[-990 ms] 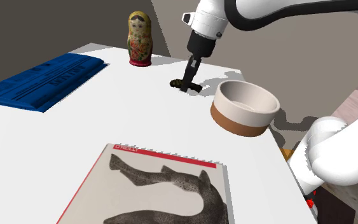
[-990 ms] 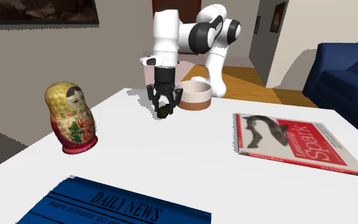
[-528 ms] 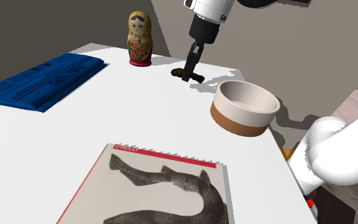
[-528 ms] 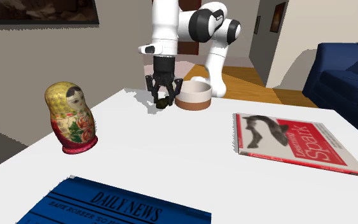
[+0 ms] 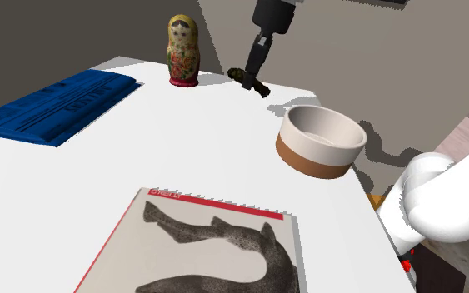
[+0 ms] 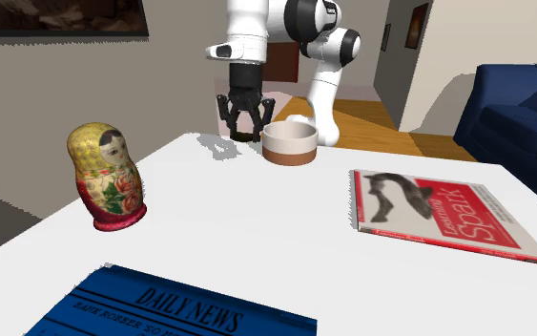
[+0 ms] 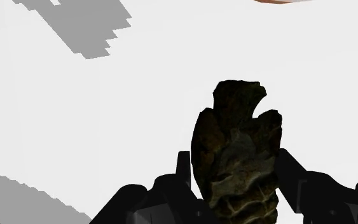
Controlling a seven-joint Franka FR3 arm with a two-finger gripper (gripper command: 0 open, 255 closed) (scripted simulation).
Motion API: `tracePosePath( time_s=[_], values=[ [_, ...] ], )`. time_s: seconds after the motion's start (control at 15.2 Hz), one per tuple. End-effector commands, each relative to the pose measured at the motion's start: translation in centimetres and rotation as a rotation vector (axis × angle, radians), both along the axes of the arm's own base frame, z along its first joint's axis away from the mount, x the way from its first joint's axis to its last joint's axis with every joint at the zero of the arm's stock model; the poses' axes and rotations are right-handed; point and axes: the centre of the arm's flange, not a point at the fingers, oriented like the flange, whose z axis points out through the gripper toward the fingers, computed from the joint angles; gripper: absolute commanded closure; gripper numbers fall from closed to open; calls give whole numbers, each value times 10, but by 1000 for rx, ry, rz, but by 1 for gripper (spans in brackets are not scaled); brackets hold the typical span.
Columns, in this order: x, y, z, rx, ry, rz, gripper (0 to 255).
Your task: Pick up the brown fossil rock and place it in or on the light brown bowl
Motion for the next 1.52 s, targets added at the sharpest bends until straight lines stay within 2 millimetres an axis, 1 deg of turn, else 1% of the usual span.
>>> tracePosePath(
  time_s=[0.0,0.46,0.53,1.39,1.45],
  values=[
    [1,0,10,0,0,0,255],
    [1,0,47,0,0,0,255],
    [1,0,48,0,0,0,255],
    [-160,-59,53,0,0,0,255],
    [-177,-65,54,0,0,0,255]
  ],
)
